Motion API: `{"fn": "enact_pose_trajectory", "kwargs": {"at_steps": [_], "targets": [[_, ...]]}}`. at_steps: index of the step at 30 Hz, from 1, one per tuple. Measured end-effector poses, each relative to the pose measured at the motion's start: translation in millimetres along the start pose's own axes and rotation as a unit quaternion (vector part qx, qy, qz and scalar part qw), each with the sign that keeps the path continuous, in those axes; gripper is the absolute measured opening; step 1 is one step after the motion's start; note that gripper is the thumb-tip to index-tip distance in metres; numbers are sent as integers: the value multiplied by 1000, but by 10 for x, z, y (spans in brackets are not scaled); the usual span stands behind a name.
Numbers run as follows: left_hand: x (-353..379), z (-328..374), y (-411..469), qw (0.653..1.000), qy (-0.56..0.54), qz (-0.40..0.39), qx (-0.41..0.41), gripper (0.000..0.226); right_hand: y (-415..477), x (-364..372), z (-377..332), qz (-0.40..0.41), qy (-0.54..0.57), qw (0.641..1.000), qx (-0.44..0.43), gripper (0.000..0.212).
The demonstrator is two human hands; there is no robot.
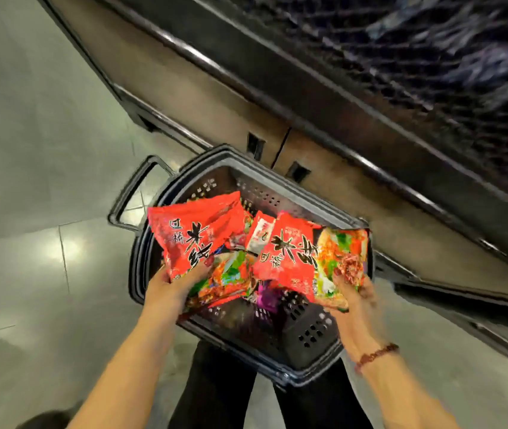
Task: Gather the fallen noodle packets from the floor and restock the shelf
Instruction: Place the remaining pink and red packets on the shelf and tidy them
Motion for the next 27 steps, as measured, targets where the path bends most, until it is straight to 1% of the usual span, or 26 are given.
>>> {"fn": "enact_pose_trajectory", "kwargs": {"at_steps": [1, 2, 3, 4, 6, 7, 10, 12, 13, 14, 15, 18, 20, 21, 22, 24, 25, 26, 27], "targets": [[11, 97, -192, 1000, -9, -3, -3, 50, -199, 37, -133, -9, 9, 1000, -4, 57], [26, 198, -385, 1000, -16, -8, -6, 38, -402, 60, -269, -11, 17, 1000, -11, 76], [41, 307, -565, 1000, -26, -13, -9, 31, -605, 93, -430, -11, 26, 999, -23, 84], [41, 422, -723, 999, -34, -16, -9, 27, -794, 122, -586, -15, 35, 999, -37, 82], [16, 716, -1015, 999, -44, -19, 9, 27, -1147, 199, -896, -24, 65, 996, -63, 57], [-3, 872, -1151, 999, -46, -20, 20, 29, -1323, 227, -1043, -27, 89, 993, -79, 48], [13, 1353, -1518, 995, -25, -61, 74, 40, -1775, 299, -1390, -41, 179, 977, -109, 42], [116, 1631, -1791, 988, -12, -114, 101, 55, -2025, 331, -1551, -51, 228, 965, -120, 41], [191, 1770, -1931, 985, -3, -133, 110, 66, -2128, 332, -1631, -53, 243, 960, -130, 41], [282, 1888, -2063, 980, 3, -156, 123, 73, -2226, 354, -1706, -57, 250, 956, -139, 43], [371, 1972, -2180, 975, 0, -178, 133, 74, -2322, 381, -1784, -65, 251, 954, -148, 48], [660, 2183, -2492, 963, -26, -221, 151, 65, -2508, 433, -2008, -84, 246, 950, -174, 69], [858, 2310, -2613, 954, -37, -246, 169, 76, -2597, 454, -2198, -100, 233, 946, -202, 84], [953, 2370, -2682, 950, -40, -255, 178, 79, -2633, 433, -2298, -101, 217, 946, -217, 91], [1054, 2440, -2742, 945, -46, -263, 187, 72, -2675, 399, -2402, -100, 198, 947, -230, 95], [1237, 2575, -2868, 937, -52, -282, 200, 59, -2761, 324, -2611, -109, 169, 947, -250, 91], [1310, 2635, -2911, 936, -51, -282, 205, 60, -2797, 275, -2705, -114, 162, 945, -259, 85], [1413, 2726, -2967, 933, -48, -282, 217, 68, -2825, 220, -2834, -124, 163, 941, -270, 77], [1459, 2782, -2988, 932, -47, -282, 224, 82, -2830, 195, -2907, -129, 166, 938, -276, 71]]}}
Point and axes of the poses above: each hand's wrist, its own y-axis towards the middle knuckle, its own x-axis out of the palm, z = x × y, the point moved 10 cm from there along y, towards the middle knuckle, and after that the axes turned 5 degrees about x, right-handed, at the moved point
